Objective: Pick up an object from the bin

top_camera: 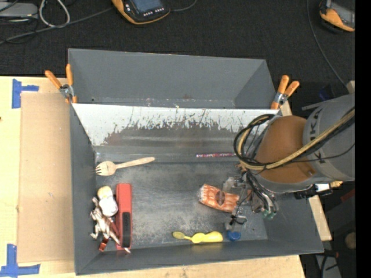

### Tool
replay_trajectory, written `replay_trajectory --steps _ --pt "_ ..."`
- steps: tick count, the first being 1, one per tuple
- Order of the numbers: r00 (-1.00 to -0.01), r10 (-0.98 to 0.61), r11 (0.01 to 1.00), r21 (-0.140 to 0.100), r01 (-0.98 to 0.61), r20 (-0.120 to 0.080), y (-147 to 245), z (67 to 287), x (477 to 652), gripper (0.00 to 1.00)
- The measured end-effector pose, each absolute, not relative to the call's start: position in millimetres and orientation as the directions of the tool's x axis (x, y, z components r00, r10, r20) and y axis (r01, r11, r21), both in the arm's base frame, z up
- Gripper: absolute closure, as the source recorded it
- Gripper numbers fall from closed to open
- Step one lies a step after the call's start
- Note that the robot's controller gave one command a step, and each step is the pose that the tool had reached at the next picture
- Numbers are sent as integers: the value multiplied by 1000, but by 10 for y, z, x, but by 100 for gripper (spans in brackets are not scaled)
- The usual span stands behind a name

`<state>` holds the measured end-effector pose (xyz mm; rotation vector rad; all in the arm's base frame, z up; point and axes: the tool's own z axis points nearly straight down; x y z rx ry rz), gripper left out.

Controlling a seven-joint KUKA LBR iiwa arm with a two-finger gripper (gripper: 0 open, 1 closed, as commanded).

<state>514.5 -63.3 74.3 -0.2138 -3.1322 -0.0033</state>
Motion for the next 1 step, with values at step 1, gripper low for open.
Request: replay_trajectory --steps 1 --pt "-998 59 998 -1 59 0 -558 1014 5102 0"
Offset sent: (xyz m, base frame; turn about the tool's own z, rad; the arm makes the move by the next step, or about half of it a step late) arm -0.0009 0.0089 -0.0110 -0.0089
